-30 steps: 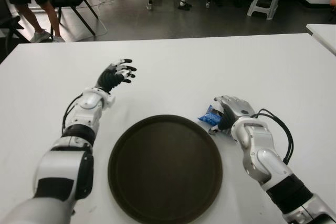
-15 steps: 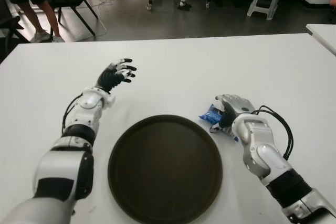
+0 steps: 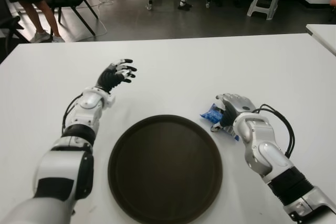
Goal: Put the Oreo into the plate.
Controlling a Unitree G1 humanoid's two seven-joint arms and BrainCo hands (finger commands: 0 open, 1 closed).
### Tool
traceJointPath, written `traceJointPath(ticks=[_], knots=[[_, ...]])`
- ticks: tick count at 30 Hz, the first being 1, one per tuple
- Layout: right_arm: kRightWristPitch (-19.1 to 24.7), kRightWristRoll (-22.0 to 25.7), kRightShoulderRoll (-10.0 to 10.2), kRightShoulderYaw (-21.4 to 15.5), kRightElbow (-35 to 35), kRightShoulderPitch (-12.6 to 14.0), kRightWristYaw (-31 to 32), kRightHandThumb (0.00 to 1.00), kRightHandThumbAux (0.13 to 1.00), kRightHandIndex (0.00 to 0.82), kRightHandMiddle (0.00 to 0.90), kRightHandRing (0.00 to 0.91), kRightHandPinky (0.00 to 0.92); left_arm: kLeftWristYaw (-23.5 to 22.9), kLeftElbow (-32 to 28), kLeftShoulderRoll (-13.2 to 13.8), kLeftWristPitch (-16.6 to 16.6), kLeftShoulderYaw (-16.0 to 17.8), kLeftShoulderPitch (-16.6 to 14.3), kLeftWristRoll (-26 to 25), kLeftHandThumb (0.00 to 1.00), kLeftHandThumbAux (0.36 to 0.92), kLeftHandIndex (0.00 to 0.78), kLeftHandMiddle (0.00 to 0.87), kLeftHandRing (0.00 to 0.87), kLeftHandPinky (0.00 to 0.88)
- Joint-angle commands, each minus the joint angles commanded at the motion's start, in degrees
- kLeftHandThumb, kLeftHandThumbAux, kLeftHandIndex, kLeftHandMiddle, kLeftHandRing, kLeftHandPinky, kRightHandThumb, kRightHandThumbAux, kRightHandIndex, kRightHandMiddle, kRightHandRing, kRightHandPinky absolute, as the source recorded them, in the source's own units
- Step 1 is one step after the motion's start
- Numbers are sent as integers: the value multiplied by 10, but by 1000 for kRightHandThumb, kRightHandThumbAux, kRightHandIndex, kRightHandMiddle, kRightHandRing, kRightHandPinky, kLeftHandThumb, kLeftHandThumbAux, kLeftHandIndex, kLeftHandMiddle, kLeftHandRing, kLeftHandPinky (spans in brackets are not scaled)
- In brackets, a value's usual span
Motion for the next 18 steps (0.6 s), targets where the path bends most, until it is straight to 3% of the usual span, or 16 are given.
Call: traceJointPath(ticks=[18], knots=[[-22, 0, -13, 3, -1, 1, -20, 0, 816, 60, 62, 70, 88, 8, 3, -3, 5, -2, -3, 3, 98, 689, 229, 346, 348, 358]])
